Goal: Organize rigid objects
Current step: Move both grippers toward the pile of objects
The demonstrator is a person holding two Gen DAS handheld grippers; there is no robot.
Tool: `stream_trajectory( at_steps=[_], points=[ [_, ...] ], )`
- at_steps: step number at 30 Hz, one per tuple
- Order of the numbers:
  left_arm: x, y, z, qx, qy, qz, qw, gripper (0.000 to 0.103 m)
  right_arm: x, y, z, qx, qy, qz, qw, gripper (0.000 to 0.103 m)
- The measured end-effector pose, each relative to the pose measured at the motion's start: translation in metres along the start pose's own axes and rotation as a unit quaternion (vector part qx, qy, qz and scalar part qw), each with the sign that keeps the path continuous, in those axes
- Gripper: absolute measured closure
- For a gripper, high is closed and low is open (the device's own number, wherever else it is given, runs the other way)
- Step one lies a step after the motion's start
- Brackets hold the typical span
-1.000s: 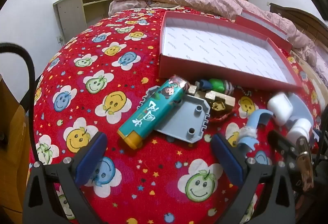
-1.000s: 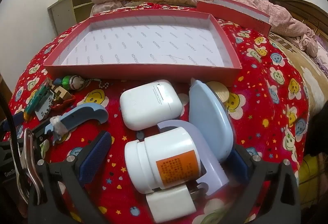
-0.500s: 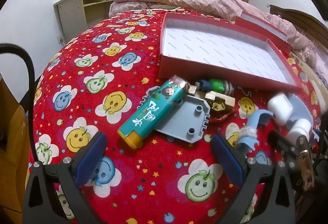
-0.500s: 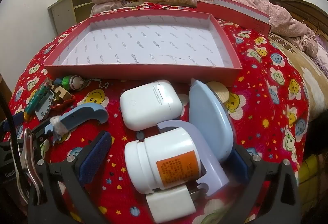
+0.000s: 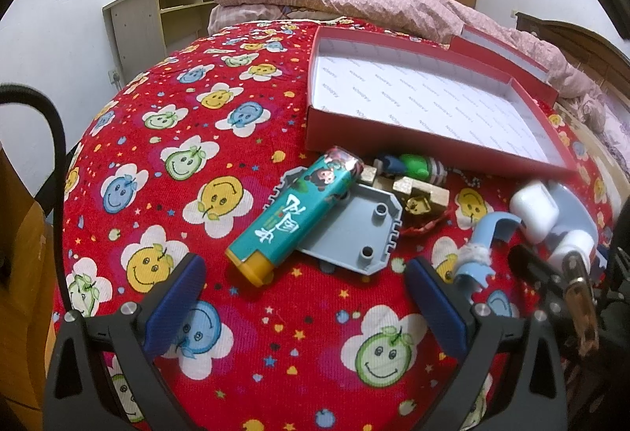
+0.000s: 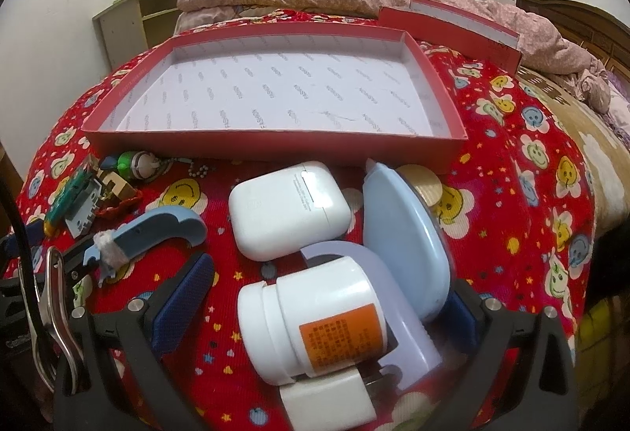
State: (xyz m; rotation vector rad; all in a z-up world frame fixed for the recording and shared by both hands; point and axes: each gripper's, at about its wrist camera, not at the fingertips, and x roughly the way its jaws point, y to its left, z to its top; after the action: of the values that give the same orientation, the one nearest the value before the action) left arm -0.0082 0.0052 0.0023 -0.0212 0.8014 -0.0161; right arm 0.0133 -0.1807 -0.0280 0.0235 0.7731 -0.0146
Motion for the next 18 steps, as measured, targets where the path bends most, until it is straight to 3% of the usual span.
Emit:
stream_trajectory(
  at_steps=[9,12,18],
  points=[
    [-0.004,0.014,0.011,0.016,0.026,-0.050,0.9983,0.001,-0.005,-0.004,-0.003,0.004,0.005,0.019,1.000,0.001],
    [-0.008,0.023,0.013,0.016,0.030,-0.037,0.9988,0.002,-0.012,-0.012,-0.002,0.019,0.003,0.040,0.999,0.009],
    [-0.018,0.032,0.016,0.014,0.021,-0.036,0.9990,0.004,-0.035,-0.027,0.002,0.014,-0.003,0.085,0.996,0.009]
  ],
)
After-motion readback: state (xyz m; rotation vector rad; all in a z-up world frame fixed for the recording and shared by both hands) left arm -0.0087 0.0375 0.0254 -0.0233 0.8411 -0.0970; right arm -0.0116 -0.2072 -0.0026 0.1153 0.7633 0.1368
